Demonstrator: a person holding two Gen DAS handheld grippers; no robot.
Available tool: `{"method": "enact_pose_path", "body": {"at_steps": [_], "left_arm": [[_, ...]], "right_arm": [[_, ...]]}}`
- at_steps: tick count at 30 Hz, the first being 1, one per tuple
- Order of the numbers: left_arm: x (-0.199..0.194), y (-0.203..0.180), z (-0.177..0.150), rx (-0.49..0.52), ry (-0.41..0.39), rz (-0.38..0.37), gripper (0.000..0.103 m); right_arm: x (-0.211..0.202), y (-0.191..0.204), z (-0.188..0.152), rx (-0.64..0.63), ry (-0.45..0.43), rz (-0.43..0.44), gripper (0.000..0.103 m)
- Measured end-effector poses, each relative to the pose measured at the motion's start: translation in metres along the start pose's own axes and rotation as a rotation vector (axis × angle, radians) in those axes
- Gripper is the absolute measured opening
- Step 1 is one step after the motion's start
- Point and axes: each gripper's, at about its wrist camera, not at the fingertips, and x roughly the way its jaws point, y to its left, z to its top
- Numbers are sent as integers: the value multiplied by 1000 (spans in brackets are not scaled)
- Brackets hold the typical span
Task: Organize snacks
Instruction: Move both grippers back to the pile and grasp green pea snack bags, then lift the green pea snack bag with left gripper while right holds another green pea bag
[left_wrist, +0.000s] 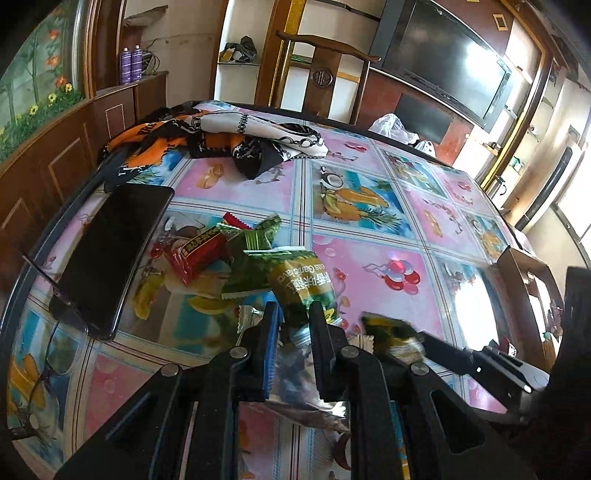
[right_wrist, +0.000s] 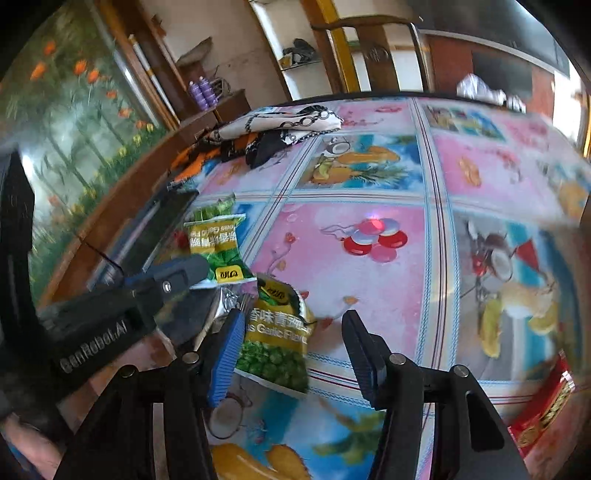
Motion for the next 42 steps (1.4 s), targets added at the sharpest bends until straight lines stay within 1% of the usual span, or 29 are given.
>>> {"method": "enact_pose_path", "body": {"at_steps": [1, 2, 3, 4, 6, 10, 12, 15, 18, 19, 24, 27, 30, 34, 37, 42], "left_arm": [[1, 0, 1, 0, 1, 2, 19], [3, -1, 2, 1, 2, 6, 21], [4, -1, 2, 3, 2, 11, 28], [6, -2, 3, 7, 0, 23, 37], [8, -5, 4, 18, -8, 49, 49], [11, -12, 8, 33, -15, 61, 58], [14, -19, 9, 58, -12, 78, 58], [30, -28, 9, 77, 33, 126, 57], [42, -26, 10, 45, 73, 111, 36], [42, -27, 11, 43, 65, 122, 36], [38, -28, 8, 37, 48, 104, 35], [23, -32, 9, 50, -1, 85, 35], [11, -40, 8, 62, -41, 48, 35], [0, -60, 2, 108, -71, 17, 35], [-2, -76, -5, 146, -69, -18, 35], [-6, -99, -16, 214, -76, -38, 35]], "right_arm": [[0, 1, -1, -14, 8, -18, 38], [-1, -1, -1, -20, 14, -28, 38], [-4, -5, -3, -18, 11, -38, 37], [-8, -10, -4, -13, 10, -50, 37], [-16, -21, -9, 1, 14, -64, 37], [-36, -38, -23, 10, 6, -79, 36], [-45, -46, -29, 19, -1, -61, 36], [-50, -51, -31, 25, -11, -57, 36], [-52, -50, -31, 26, -21, -34, 36], [-52, -48, -31, 17, -25, -34, 36], [-57, -44, -28, -15, -53, -55, 36], [-60, -46, -26, -14, -72, -69, 36], [-65, -52, -23, 10, -90, -71, 36], [-72, -63, -19, 50, -115, -86, 36], [-75, -73, -15, 76, -131, -100, 36], [-76, -85, -13, 115, -132, -110, 36]]}}
